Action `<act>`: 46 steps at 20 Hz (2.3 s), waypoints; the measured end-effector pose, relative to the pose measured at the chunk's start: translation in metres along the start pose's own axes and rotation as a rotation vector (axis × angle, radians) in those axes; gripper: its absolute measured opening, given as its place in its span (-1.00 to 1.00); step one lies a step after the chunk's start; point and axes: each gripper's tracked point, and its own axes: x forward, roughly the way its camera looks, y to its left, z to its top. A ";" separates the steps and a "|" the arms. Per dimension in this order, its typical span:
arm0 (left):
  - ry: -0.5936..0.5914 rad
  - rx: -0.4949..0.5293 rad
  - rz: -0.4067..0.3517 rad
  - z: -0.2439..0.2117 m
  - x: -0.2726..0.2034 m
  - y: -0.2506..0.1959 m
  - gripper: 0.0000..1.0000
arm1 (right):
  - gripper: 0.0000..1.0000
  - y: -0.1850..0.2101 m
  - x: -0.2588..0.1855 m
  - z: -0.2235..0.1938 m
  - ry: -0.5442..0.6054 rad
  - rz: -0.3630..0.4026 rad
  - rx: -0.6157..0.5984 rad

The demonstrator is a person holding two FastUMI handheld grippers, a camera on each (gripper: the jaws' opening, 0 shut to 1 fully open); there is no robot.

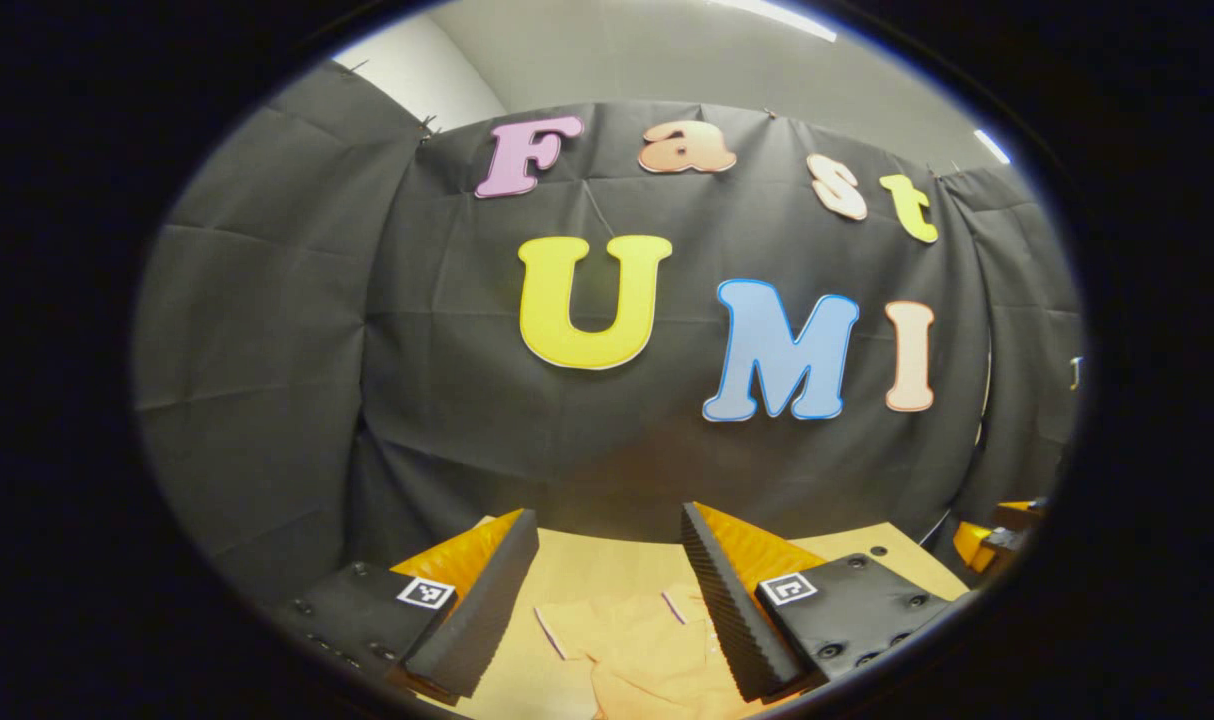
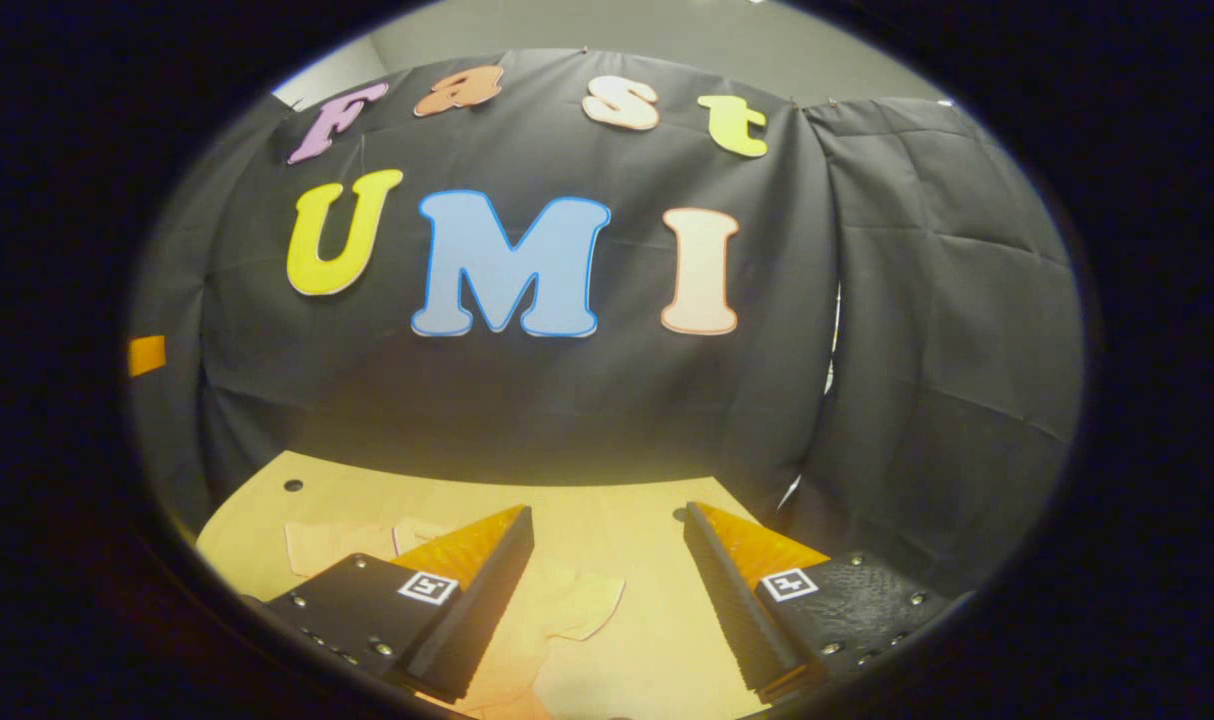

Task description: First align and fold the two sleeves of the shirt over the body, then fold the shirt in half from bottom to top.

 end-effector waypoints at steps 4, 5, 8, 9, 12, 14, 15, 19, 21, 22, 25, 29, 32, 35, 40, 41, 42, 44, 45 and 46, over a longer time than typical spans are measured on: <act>0.015 -0.002 0.026 -0.007 -0.004 0.014 0.89 | 0.89 0.003 0.036 -0.036 0.087 0.010 -0.010; 0.021 -0.003 0.033 -0.008 -0.004 0.018 0.89 | 0.89 0.005 0.044 -0.048 0.117 0.018 -0.008; 0.037 0.001 0.056 -0.014 -0.002 0.029 0.90 | 0.89 0.007 0.068 -0.086 0.206 0.021 -0.005; 0.040 0.003 0.064 -0.014 -0.003 0.032 0.90 | 0.89 0.008 0.077 -0.098 0.233 0.020 -0.002; 0.055 0.008 0.087 -0.017 0.000 0.039 0.90 | 0.89 0.011 0.101 -0.136 0.330 0.021 -0.008; 0.063 0.011 0.098 -0.019 0.003 0.041 0.90 | 0.89 0.013 0.116 -0.163 0.398 0.024 -0.013; 0.068 0.015 0.104 -0.020 0.004 0.042 0.90 | 0.89 0.014 0.120 -0.180 0.431 0.024 -0.014; 0.080 0.024 0.119 -0.024 0.009 0.042 0.90 | 0.90 0.011 0.130 -0.223 0.536 0.014 -0.005; 0.090 0.019 0.122 -0.026 0.011 0.041 0.90 | 0.90 0.013 0.132 -0.240 0.573 0.019 -0.009; 0.097 0.016 0.121 -0.027 0.011 0.039 0.90 | 0.90 0.015 0.132 -0.247 0.591 0.023 -0.015; 0.112 0.012 0.114 -0.034 0.016 0.036 0.90 | 0.90 0.020 0.135 -0.260 0.618 0.036 -0.022; 0.114 0.020 0.108 -0.035 0.020 0.032 0.90 | 0.89 0.020 0.134 -0.274 0.655 0.033 -0.009; 0.118 0.020 0.104 -0.033 0.026 0.025 0.90 | 0.89 0.021 0.134 -0.278 0.658 0.037 0.038; 0.121 0.015 0.098 -0.037 0.026 0.023 0.90 | 0.90 0.020 0.133 -0.280 0.672 0.046 0.117; 0.123 0.020 0.087 -0.037 0.028 0.018 0.90 | 0.64 0.023 0.134 -0.280 0.686 0.055 0.119; 0.124 0.021 0.085 -0.037 0.029 0.017 0.90 | 0.59 0.025 0.135 -0.280 0.687 0.063 0.122; 0.125 0.022 0.084 -0.038 0.029 0.017 0.90 | 0.59 0.027 0.136 -0.281 0.691 0.075 0.128; 0.129 0.021 0.084 -0.040 0.029 0.017 0.90 | -0.18 0.027 0.137 -0.280 0.699 0.073 0.130; 0.130 0.021 0.083 -0.039 0.029 0.016 0.90 | -0.17 0.027 0.137 -0.280 0.705 0.078 0.126; 0.131 0.021 0.082 -0.040 0.029 0.016 0.90 | -0.17 0.035 0.139 -0.281 0.711 0.110 0.152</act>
